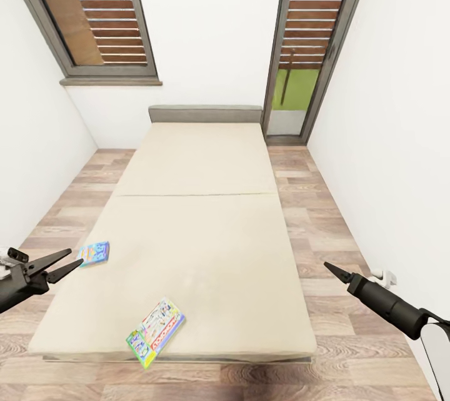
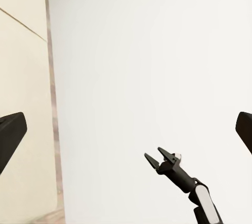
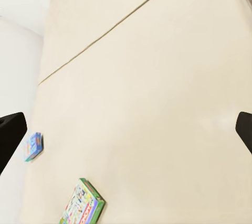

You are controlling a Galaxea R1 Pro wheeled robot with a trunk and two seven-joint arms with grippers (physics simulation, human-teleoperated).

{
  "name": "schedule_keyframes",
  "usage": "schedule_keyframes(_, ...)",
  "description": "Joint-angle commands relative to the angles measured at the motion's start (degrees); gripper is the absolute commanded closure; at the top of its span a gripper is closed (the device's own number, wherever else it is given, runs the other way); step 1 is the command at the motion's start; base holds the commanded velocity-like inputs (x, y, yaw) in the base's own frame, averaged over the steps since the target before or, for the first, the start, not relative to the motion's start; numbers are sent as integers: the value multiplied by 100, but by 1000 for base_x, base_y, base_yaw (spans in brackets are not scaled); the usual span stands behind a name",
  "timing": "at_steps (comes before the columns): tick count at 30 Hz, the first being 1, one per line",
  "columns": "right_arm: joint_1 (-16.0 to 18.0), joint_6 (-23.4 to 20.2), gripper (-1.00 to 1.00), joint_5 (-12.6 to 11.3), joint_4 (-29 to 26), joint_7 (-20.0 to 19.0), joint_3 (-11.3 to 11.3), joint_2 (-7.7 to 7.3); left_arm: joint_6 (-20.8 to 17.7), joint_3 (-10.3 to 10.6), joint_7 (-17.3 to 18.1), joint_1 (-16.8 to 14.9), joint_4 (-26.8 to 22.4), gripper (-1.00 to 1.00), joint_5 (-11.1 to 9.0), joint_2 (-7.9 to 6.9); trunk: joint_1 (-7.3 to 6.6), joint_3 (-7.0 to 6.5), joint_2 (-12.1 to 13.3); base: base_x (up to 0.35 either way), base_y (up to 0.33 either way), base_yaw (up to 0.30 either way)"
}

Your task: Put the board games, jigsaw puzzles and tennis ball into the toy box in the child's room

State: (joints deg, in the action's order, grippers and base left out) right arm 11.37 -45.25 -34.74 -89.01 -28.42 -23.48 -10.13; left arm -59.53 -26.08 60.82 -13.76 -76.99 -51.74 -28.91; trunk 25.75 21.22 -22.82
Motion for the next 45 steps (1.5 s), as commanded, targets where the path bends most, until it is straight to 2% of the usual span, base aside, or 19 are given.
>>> schedule_keyframes(1,5,-39,-100,-7,-3,-15,-9,1,-23,0,17,-4,0,-100,6,-1,3,-1,-9,0,0,0)
schedule_keyframes(20,5,-25,-100,-1,12,-9,-2,2,-23,7,17,-4,0,-100,14,-1,3,-180,-9,0,0,0)
schedule_keyframes(45,5,57,-100,23,387,-8,3,72,-23,5,15,-7,14,-100,15,-10,3,-415,-9,0,0,58)
